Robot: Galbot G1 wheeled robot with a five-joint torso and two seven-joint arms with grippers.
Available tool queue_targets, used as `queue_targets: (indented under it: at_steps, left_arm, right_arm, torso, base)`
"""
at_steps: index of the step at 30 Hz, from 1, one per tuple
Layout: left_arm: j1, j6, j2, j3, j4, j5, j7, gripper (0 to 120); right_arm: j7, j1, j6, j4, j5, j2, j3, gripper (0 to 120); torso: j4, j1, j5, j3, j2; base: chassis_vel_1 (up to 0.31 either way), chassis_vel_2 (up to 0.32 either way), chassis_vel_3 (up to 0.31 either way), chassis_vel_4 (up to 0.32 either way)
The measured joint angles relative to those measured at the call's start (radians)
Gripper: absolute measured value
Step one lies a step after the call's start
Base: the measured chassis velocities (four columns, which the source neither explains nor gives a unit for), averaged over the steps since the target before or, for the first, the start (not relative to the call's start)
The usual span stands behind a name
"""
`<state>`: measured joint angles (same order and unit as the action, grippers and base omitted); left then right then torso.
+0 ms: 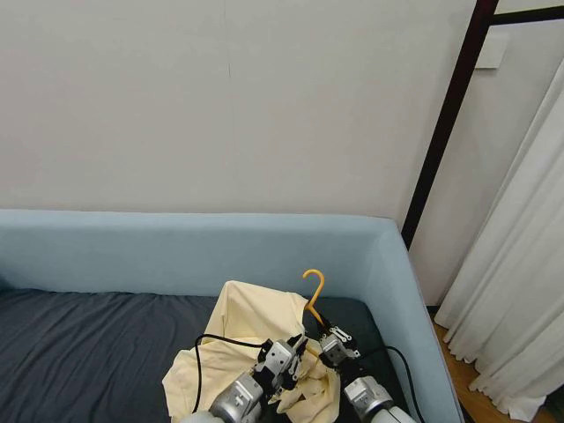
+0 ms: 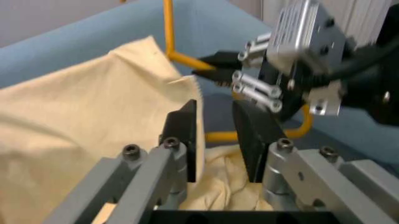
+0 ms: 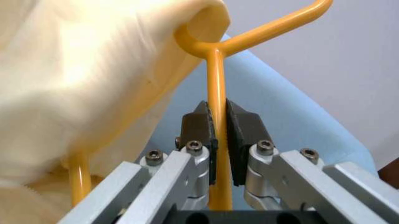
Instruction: Pick up the clothes from the sofa and hang them on the clothes hanger.
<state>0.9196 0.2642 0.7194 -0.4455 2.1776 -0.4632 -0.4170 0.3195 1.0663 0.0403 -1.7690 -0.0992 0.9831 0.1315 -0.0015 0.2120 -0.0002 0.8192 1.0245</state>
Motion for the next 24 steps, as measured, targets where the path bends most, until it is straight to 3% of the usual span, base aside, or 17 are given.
queue_targets:
  at_steps: [8, 11, 12, 13, 15, 19, 24]
  left_arm:
    - [0.157, -0.07, -0.054, 0.113, 0.011, 0.115, 0.032, 59]
    - [0.234, -0.158, -0.07, 0.233, -0.001, 0.133, 0.054, 73]
    - [0.234, -0.158, -0.07, 0.233, -0.001, 0.133, 0.054, 73]
    - [0.248, -0.217, -0.078, 0.278, -0.018, 0.133, 0.083, 78]
    - [0.244, -0.295, -0.097, 0.334, -0.055, 0.132, 0.126, 86]
    - [0.182, -0.35, -0.134, 0.38, -0.097, 0.072, 0.208, 98]
    - [0.131, -0.396, -0.187, 0.429, -0.121, 0.015, 0.308, 100]
  right_arm:
    - [0.004, 0.011, -0.052, -0.001, -0.02, 0.004, -0.017, 5]
    - [0.017, 0.014, -0.097, 0.021, -0.079, 0.014, -0.029, 5]
    - [0.017, 0.014, -0.097, 0.021, -0.079, 0.014, -0.029, 5]
    - [0.02, 0.015, -0.125, 0.041, -0.122, 0.022, -0.038, 5]
    - [0.022, 0.015, -0.181, 0.078, -0.221, 0.036, -0.056, 5]
    - [0.023, 0.012, -0.238, 0.111, -0.331, 0.047, -0.077, 5]
    - [0.009, -0.019, -0.261, 0.137, -0.367, 0.052, -0.043, 5]
  torso:
    - [-0.0001, 0.0, -0.0001, 0.0, 0.0]
    - [0.0, 0.0, -0.0001, 0.0, 0.0]
    - [0.0, 0.0, -0.0001, 0.0, 0.0]
    - [0.0001, 0.0, 0.0, 0.0, 0.0]
    - [0.0001, 0.0, -0.0001, 0.0, 0.0]
    - [-0.0003, 0.0, -0.0001, 0.0, 0.0]
    - [0.0, 0.0, 0.0002, 0.0, 0.0]
  base:
    - [0.0, 0.0, 0.0, 0.0]
    - [0.0, 0.0, 0.0, 0.0]
    - [0.0, 0.0, 0.0, 0.0]
    - [0.0, 0.0, 0.0, 0.0]
    - [0.0, 0.0, 0.0, 0.0]
    - [0.0, 0.0, 0.0, 0.0]
    - [0.0, 0.0, 0.0, 0.0]
